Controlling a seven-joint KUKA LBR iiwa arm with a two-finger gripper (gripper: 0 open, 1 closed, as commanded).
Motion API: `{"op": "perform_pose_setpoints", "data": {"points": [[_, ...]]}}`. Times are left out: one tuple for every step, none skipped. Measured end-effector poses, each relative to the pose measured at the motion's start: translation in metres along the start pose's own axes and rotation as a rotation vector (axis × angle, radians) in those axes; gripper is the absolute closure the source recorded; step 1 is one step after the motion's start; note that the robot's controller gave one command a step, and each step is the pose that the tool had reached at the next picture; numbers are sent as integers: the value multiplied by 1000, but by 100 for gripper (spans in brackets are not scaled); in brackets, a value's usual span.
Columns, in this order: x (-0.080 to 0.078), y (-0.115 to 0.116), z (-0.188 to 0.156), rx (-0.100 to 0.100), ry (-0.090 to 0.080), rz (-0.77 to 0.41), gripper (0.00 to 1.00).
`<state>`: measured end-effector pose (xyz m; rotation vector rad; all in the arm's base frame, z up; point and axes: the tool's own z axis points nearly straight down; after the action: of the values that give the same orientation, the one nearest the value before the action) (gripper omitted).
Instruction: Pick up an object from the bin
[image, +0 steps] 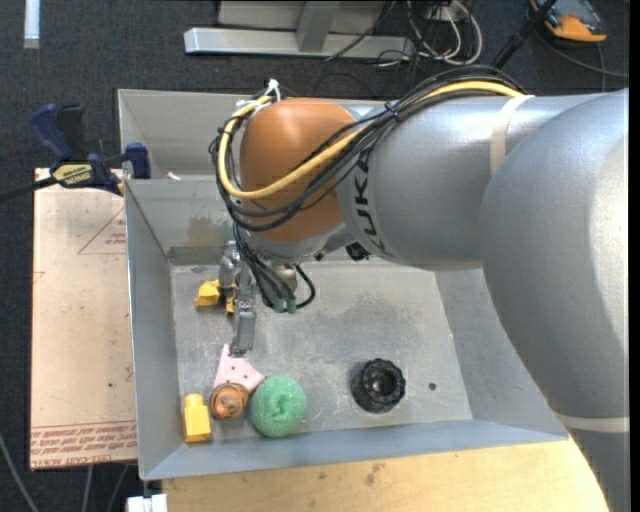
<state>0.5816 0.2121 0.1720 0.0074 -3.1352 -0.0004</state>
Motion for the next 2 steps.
{"op": "perform_pose_setpoints", "data": {"points": [[-2, -1, -5, -1, -7, 4, 0], [-6, -6, 15, -3, -13, -70, 0]]}}
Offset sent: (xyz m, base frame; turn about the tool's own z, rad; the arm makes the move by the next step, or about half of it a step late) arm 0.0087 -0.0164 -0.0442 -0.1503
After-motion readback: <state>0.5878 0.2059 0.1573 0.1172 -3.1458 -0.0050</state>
